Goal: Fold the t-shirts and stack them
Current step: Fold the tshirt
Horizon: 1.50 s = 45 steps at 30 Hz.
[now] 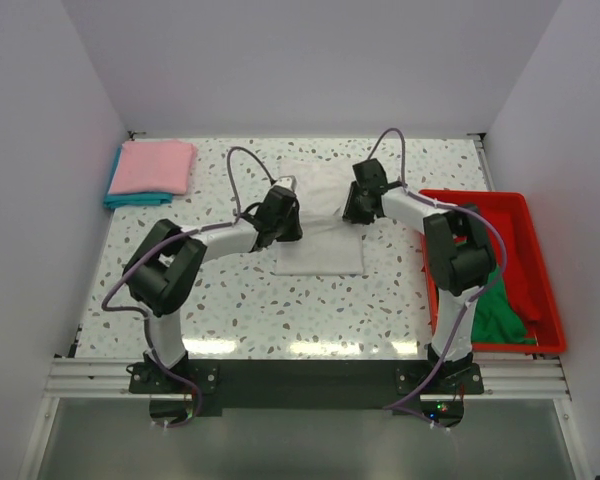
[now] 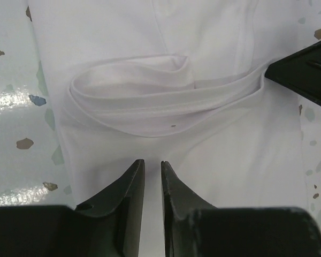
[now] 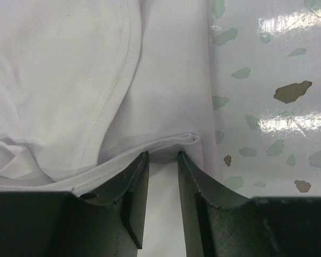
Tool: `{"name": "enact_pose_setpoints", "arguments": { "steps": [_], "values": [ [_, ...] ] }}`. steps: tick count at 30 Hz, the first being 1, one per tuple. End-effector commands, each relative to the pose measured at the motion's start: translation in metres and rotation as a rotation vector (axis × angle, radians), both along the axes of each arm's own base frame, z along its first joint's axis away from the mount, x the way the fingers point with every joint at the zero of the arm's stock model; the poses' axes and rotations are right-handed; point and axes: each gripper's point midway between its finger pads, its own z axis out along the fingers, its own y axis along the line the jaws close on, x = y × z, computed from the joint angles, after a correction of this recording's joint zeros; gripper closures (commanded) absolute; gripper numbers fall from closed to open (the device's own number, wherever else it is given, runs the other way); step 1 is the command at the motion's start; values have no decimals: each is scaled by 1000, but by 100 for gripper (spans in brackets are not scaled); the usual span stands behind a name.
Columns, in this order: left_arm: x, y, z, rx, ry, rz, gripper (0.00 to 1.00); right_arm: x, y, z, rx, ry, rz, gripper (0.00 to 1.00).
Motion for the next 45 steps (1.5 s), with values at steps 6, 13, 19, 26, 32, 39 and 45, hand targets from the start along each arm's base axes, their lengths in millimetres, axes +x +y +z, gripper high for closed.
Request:
{"name": "enact_pose_setpoints", "arguments": {
  "steps": [6, 13, 19, 26, 32, 39, 45],
  "values": [
    [51, 12, 8, 46, -84, 131, 64, 11, -3, 53, 38, -140, 14, 54],
    [50, 33, -7, 93, -32, 216, 55, -1, -8, 68, 41, -193, 25, 50],
    [56, 34, -15, 120, -15, 231, 55, -5, 1, 64, 54, -193, 71, 52],
    [53, 54, -32, 213, 35, 294, 58, -11, 2, 39, 38, -148, 78, 53],
    [42, 70, -51, 286, 86, 338, 59, -20, -3, 13, 17, -91, 68, 53],
    [30, 84, -56, 301, 99, 358, 59, -34, -17, -17, -23, -5, 16, 58],
    [26, 89, -52, 295, 95, 364, 59, -44, -32, -23, -45, 27, -24, 77]
  ]
}}
